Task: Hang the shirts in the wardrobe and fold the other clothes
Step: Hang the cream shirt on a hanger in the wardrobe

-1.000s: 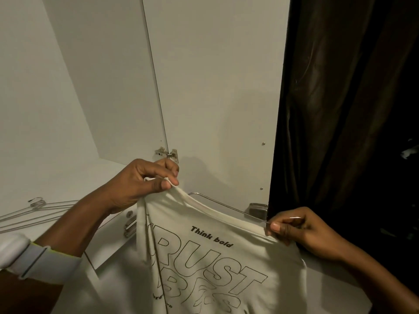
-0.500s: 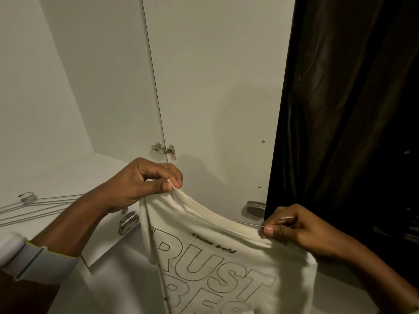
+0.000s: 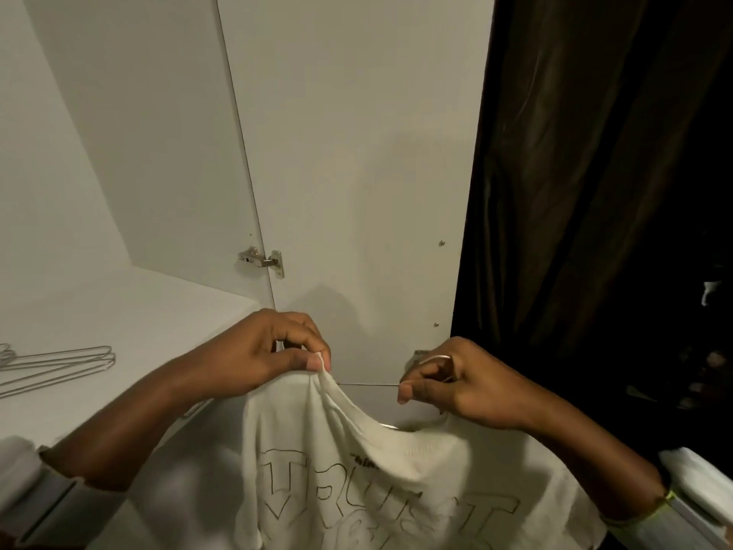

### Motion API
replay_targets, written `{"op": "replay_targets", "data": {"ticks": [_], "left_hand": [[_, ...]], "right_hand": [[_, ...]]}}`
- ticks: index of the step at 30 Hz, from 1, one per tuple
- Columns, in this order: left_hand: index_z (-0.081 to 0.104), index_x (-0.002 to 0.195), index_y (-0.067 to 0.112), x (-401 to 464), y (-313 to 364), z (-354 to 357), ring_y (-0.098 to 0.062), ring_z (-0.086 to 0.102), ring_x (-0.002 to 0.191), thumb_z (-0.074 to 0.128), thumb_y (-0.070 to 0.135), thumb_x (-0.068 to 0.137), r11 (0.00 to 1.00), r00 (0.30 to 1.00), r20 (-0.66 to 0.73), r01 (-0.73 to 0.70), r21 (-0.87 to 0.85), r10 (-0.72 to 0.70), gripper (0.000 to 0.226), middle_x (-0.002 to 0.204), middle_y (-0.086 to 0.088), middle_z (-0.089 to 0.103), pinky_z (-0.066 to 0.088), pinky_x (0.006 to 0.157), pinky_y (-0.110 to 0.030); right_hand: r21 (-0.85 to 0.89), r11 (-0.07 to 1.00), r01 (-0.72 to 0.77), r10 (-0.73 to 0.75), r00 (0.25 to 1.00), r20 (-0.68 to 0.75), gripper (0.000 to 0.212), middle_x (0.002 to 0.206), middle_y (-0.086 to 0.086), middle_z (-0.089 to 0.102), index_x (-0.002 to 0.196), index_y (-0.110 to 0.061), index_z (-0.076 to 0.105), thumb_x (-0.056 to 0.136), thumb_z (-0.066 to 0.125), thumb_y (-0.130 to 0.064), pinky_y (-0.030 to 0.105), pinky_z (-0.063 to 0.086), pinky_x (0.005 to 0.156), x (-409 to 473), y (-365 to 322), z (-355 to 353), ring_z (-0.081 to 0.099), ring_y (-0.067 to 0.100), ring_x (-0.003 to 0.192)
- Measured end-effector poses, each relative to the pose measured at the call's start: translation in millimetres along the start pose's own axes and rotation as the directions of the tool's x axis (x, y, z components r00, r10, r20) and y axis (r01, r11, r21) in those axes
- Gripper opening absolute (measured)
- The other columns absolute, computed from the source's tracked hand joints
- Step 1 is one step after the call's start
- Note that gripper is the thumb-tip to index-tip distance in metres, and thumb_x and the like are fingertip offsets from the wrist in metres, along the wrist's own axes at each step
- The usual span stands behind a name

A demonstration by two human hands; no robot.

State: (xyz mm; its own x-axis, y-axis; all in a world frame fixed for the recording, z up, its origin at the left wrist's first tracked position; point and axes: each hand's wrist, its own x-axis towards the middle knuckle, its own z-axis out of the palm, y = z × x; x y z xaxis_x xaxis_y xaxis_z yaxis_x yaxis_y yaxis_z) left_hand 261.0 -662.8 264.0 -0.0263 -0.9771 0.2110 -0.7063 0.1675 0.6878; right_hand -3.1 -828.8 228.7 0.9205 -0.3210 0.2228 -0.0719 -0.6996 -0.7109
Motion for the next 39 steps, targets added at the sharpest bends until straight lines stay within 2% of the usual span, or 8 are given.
{"op": "replay_targets", "data": {"ticks": [5, 9, 16, 20, 27, 31, 34, 39], "left_hand": [[0.078, 0.099, 0.036, 3.2, -16.5, 22.9, -0.02, 0.072, 0.097, 0.067, 0.034, 0.093, 0.997, 0.994, -0.104, 0.02, -0.074, -0.027, 0.012, 0.103, 0.003, 0.076, 0.055, 0.091, -0.041], [0.063, 0.125, 0.048, -1.7, -28.2, 31.8, -0.013, 0.07, 0.105, 0.067, 0.059, 0.086, 0.989, 0.984, -0.143, 0.087, -0.122, -0.104, 0.041, 0.108, 0.002, 0.073, 0.054, 0.097, -0.032], [0.072, 0.114, 0.041, 6.1, -6.4, 29.7, 0.0, 0.068, 0.107, 0.074, 0.061, 0.085, 0.99, 0.993, -0.057, 0.107, 0.087, -0.102, 0.035, 0.109, 0.023, 0.074, 0.054, 0.099, -0.037], [0.072, 0.094, 0.035, 33.3, 18.6, 43.2, -0.006, 0.071, 0.075, 0.066, 0.054, 0.095, 0.989, 0.995, -0.073, 0.074, 0.125, -0.065, 0.019, 0.08, 0.01, 0.075, 0.06, 0.08, -0.044], [0.073, 0.09, 0.039, 42.9, 22.2, 18.5, -0.007, 0.07, 0.06, 0.056, 0.046, 0.103, 0.987, 0.965, -0.248, 0.119, 0.107, -0.09, 0.022, 0.064, 0.004, 0.072, 0.046, 0.068, -0.029], [0.071, 0.091, 0.044, 39.9, 17.2, -5.3, -0.003, 0.071, 0.072, 0.048, 0.059, 0.095, 0.967, 0.935, -0.339, 0.177, 0.183, -0.107, 0.028, 0.073, 0.009, 0.073, 0.055, 0.079, -0.036], [0.069, 0.093, 0.047, 40.3, 18.0, -15.5, -0.001, 0.068, 0.095, 0.046, 0.065, 0.099, 0.897, 0.918, -0.376, 0.267, 0.352, -0.126, 0.03, 0.099, 0.024, 0.075, 0.052, 0.092, -0.036], [0.07, 0.083, 0.037, 42.8, 25.3, -22.7, -0.004, 0.064, 0.086, 0.05, 0.058, 0.101, 0.845, 0.855, -0.512, 0.33, 0.42, -0.08, 0.034, 0.084, 0.021, 0.072, 0.041, 0.073, -0.028]], "right_hand": [[0.035, 0.999, -0.004, 0.007, 0.998, -0.067, 0.028, 0.073, 0.015, 0.068, 0.086, -0.02, 0.081, 0.091, 0.071, -0.045, 0.05, 0.055, 0.058, 12.3, -1.5, -8.1, 0.059, 0.041, 0.067], [0.019, 0.999, -0.027, 0.028, 0.996, -0.079, 0.023, 0.076, 0.007, 0.073, 0.085, -0.019, 0.082, 0.092, 0.074, -0.04, 0.049, 0.06, 0.063, 21.0, -5.4, -21.6, 0.066, 0.033, 0.07], [0.055, 0.998, -0.028, 0.029, 0.999, -0.025, 0.009, 0.083, 0.005, 0.077, 0.087, -0.017, 0.082, 0.092, 0.078, -0.023, 0.045, 0.059, 0.064, 44.4, -20.0, -37.8, 0.068, 0.031, 0.069], [0.002, 1.0, 0.01, -0.01, 1.0, -0.009, 0.005, 0.078, 0.0, 0.075, 0.088, -0.015, 0.08, 0.091, 0.078, -0.017, 0.029, 0.051, 0.061, 61.9, -36.5, -30.5, 0.06, 0.013, 0.062], [-0.344, 0.933, -0.1, 0.078, 0.994, -0.079, 0.057, 0.104, -0.02, 0.072, 0.119, -0.047, 0.067, 0.076, 0.064, -0.084, 0.033, 0.059, 0.079, 41.4, -24.8, -62.8, 0.069, 0.003, 0.09], [-0.441, 0.873, -0.208, 0.141, 0.974, -0.18, 0.03, 0.075, -0.012, 0.067, 0.091, -0.047, 0.07, 0.09, 0.056, -0.073, 0.034, 0.051, 0.063, 17.6, 2.5, -78.3, 0.062, 0.002, 0.066], [-0.443, 0.866, -0.234, 0.162, 0.968, -0.194, 0.035, 0.087, -0.02, 0.072, 0.1, -0.048, 0.072, 0.091, 0.05, -0.073, 0.037, 0.056, 0.074, 4.8, 15.2, -81.4, 0.067, -0.001, 0.077], [-0.324, 0.917, -0.232, 0.179, 0.966, -0.185, 0.055, 0.095, -0.01, 0.075, 0.102, -0.036, 0.074, 0.089, 0.046, -0.082, 0.05, 0.058, 0.079, -6.2, 19.5, -82.3, 0.071, 0.008, 0.086]]}}
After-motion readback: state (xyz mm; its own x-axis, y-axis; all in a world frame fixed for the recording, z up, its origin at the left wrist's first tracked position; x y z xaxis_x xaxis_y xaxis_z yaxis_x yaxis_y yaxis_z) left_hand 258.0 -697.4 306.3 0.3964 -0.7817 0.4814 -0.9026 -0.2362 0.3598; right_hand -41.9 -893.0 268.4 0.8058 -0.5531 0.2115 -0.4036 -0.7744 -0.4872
